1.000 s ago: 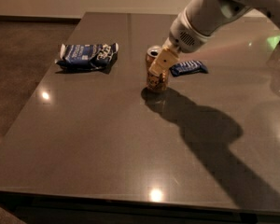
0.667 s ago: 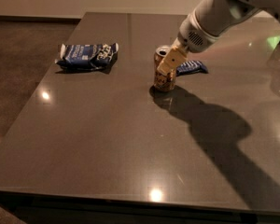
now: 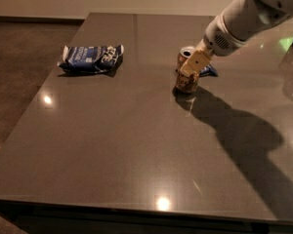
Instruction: Move orange can near rxbar blueberry
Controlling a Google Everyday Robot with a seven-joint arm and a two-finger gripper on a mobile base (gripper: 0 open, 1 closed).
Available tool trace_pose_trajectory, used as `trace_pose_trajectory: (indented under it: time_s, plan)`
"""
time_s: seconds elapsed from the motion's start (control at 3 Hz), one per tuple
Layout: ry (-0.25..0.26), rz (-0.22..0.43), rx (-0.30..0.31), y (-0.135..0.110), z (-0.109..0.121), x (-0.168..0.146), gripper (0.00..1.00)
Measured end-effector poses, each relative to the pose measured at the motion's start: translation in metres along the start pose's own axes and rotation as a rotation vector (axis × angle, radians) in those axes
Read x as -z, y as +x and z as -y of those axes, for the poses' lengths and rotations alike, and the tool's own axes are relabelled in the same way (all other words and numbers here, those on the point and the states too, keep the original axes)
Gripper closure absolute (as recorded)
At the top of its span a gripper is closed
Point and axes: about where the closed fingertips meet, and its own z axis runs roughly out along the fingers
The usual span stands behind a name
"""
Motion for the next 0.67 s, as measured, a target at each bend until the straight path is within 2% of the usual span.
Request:
trace_pose_trajectory:
  time_s: [0.67]
  plan:
    - [0.026,-0.029,-0.004,0.0168,0.0102,-0.0014,0.09]
